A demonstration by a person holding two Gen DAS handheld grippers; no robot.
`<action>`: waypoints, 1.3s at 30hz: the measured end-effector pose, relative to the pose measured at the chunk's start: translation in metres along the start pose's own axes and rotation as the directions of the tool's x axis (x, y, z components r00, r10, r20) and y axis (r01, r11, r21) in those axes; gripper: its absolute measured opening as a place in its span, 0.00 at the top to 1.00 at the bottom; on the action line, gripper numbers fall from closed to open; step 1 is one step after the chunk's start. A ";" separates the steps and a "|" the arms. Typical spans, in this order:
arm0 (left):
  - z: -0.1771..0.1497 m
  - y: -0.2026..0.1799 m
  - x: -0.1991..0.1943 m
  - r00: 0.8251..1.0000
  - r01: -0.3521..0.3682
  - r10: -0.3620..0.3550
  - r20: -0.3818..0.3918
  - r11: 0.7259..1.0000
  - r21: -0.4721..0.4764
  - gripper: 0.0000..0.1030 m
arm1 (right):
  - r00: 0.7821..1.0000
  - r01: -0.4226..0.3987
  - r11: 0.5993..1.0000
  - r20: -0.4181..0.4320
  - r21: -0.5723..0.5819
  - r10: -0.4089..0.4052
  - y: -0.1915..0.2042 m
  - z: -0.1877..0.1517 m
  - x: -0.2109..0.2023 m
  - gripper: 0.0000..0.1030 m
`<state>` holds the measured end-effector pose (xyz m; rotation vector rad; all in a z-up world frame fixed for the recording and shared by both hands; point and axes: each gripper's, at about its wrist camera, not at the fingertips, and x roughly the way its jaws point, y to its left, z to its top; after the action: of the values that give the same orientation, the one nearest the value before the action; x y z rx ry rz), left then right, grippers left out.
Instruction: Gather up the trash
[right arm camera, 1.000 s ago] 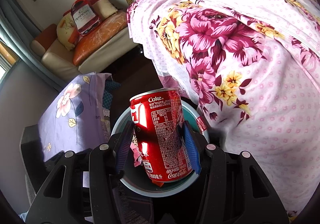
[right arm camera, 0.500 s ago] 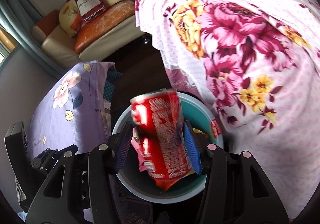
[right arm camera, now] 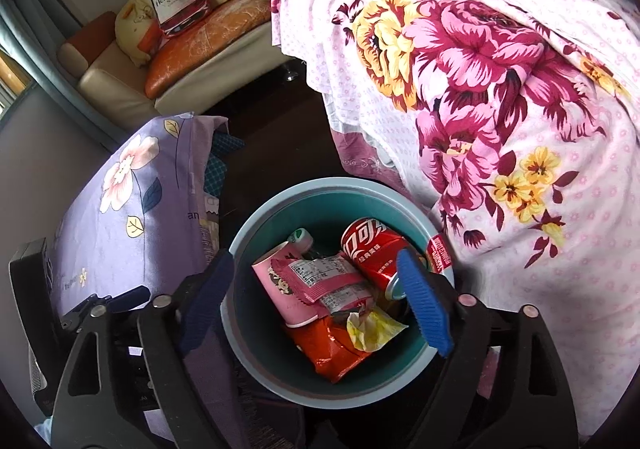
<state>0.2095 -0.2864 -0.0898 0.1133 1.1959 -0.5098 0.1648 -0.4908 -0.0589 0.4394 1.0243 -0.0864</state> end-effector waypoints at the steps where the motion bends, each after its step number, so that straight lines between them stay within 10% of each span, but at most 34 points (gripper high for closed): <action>1: 0.000 0.000 -0.001 1.000 -0.001 0.001 0.003 1.000 -0.001 0.04 | 1.000 0.001 1.000 -0.003 -0.004 -0.001 0.001 0.000 -0.001 0.16; 39: -0.087 0.051 -0.125 0.979 -0.076 0.084 0.188 0.996 -0.050 0.04 | 0.993 0.074 0.982 0.105 -0.173 -0.056 0.087 -0.109 -0.093 0.07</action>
<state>0.1235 -0.1714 -0.0175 0.0738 1.0110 -0.4146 0.0525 -0.3810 -0.0016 0.2372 0.9390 -0.0744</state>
